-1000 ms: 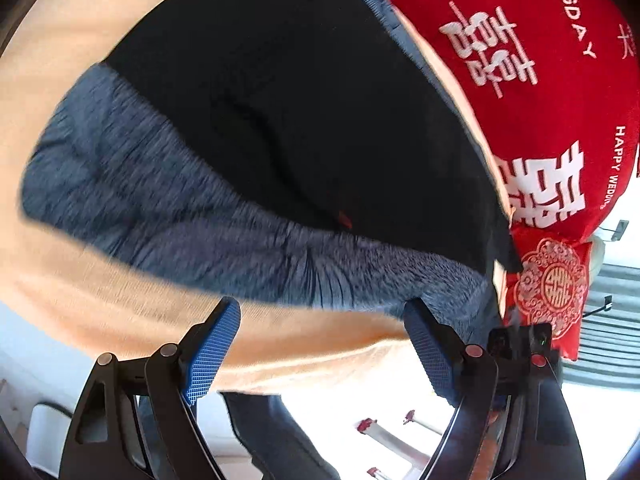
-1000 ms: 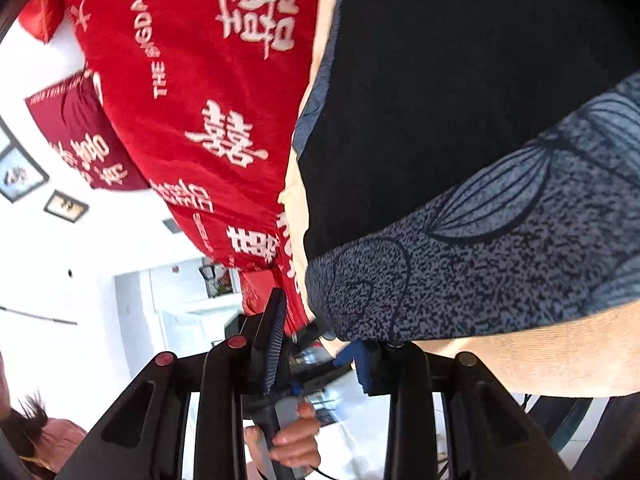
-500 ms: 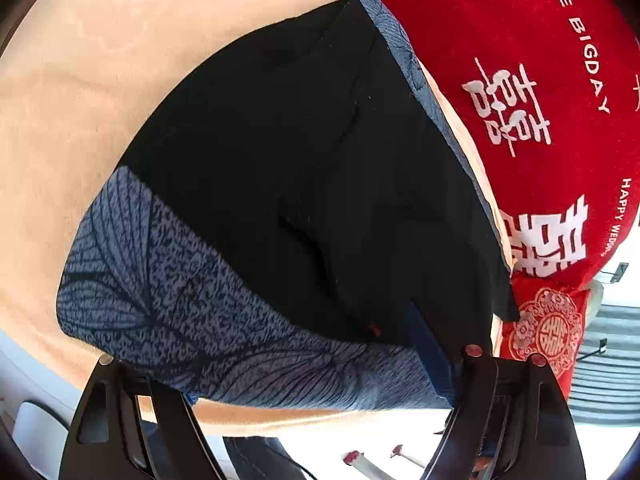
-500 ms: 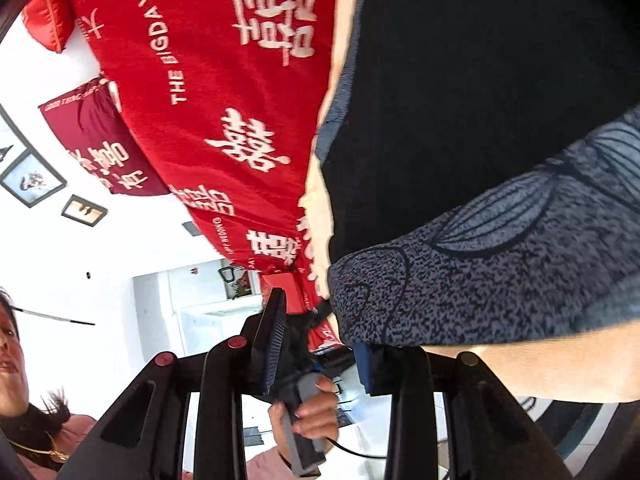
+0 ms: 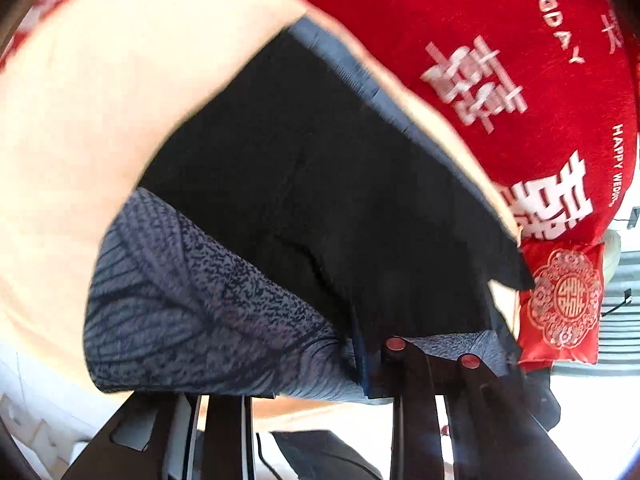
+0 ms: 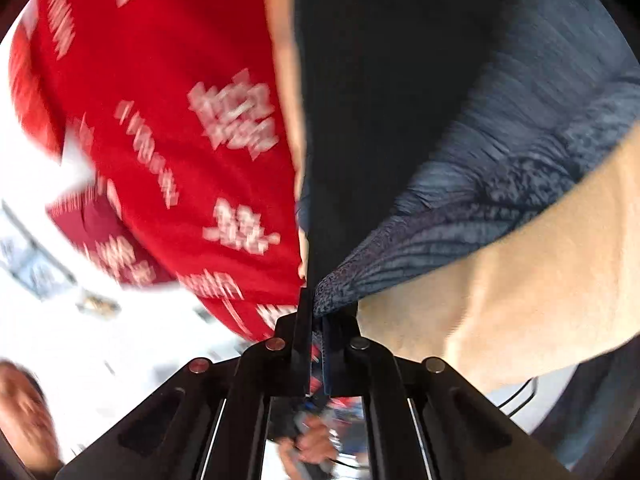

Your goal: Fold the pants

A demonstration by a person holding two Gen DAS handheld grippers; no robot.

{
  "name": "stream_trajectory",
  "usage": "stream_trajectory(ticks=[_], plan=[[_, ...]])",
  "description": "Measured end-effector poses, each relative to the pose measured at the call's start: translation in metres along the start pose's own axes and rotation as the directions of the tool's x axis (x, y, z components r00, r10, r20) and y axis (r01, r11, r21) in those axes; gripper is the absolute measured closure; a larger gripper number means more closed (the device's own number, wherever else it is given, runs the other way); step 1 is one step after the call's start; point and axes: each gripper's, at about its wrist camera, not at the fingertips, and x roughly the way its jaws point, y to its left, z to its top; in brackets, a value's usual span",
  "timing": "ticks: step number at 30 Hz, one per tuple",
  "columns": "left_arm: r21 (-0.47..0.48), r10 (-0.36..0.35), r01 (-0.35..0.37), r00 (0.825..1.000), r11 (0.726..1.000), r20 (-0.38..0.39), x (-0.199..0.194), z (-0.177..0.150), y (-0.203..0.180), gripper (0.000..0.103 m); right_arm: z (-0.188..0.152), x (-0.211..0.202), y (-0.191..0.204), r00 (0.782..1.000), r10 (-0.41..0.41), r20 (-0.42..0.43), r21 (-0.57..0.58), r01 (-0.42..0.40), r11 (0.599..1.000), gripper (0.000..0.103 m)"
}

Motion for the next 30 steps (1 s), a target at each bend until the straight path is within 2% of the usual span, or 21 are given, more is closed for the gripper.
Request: stream_trajectory(ticks=[2, 6, 11, 14, 18, 19, 21, 22, 23, 25, 26, 28, 30], plan=[[0.021, -0.007, 0.007, 0.999, 1.000, 0.039, -0.013, 0.020, -0.016, 0.075, 0.014, 0.002, 0.042, 0.997, -0.062, -0.040, -0.137, 0.056, 0.989, 0.099], [0.079, -0.008, 0.001, 0.996, 0.997, 0.086, -0.012, 0.066, -0.048, 0.075, 0.058, 0.027, 0.103, 0.979, -0.171, -0.112, -0.300, 0.130, 0.945, 0.099], [0.121, 0.068, -0.087, 0.986, 0.989, 0.154, 0.024, 0.135, -0.081, 0.075, 0.145, 0.088, 0.137, 0.931, -0.327, -0.160, -0.408, 0.239, 0.881, 0.097], [0.117, 0.149, -0.168, 0.976, 0.979, 0.157, 0.062, 0.172, -0.079, 0.074, 0.189, 0.132, 0.149, 0.883, -0.436, -0.172, -0.485, 0.309, 0.818, 0.095], [0.034, 0.232, -0.236, 0.968, 0.971, 0.090, 0.111, 0.206, -0.055, 0.072, 0.236, 0.189, 0.139, 0.814, -0.549, -0.188, -0.553, 0.374, 0.744, 0.095], [0.021, 0.240, -0.242, 0.968, 0.970, 0.075, 0.115, 0.212, -0.050, 0.072, 0.246, 0.202, 0.135, 0.790, -0.583, -0.191, -0.560, 0.400, 0.726, 0.093], [0.013, 0.239, -0.241, 0.968, 0.971, 0.069, 0.112, 0.214, -0.050, 0.072, 0.257, 0.218, 0.127, 0.750, -0.631, -0.198, -0.566, 0.439, 0.698, 0.074], [0.026, 0.242, -0.244, 0.967, 0.969, 0.078, 0.102, 0.213, -0.053, 0.072, 0.258, 0.221, 0.125, 0.743, -0.635, -0.212, -0.565, 0.437, 0.700, 0.053], [0.039, 0.242, -0.246, 0.967, 0.968, 0.084, 0.094, 0.212, -0.055, 0.070, 0.258, 0.221, 0.128, 0.753, -0.618, -0.225, -0.563, 0.418, 0.713, 0.035], [0.071, 0.266, -0.274, 0.958, 0.959, 0.106, 0.072, 0.205, -0.061, 0.053, 0.251, 0.216, 0.142, 0.762, -0.610, -0.218, -0.579, 0.402, 0.709, 0.024], [0.092, 0.315, -0.329, 0.938, 0.940, 0.143, 0.056, 0.202, -0.064, 0.042, 0.247, 0.211, 0.149, 0.763, -0.611, -0.212, -0.590, 0.398, 0.702, 0.024], [0.146, 0.365, -0.391, 0.914, 0.909, 0.178, 0.036, 0.194, -0.071, 0.041, 0.232, 0.199, 0.167, 0.773, -0.601, -0.204, -0.614, 0.377, 0.694, 0.026], [0.192, 0.382, -0.411, 0.908, 0.891, 0.169, 0.035, 0.186, -0.074, 0.040, 0.215, 0.194, 0.177, 0.776, -0.592, -0.219, -0.646, 0.339, 0.684, 0.049]])
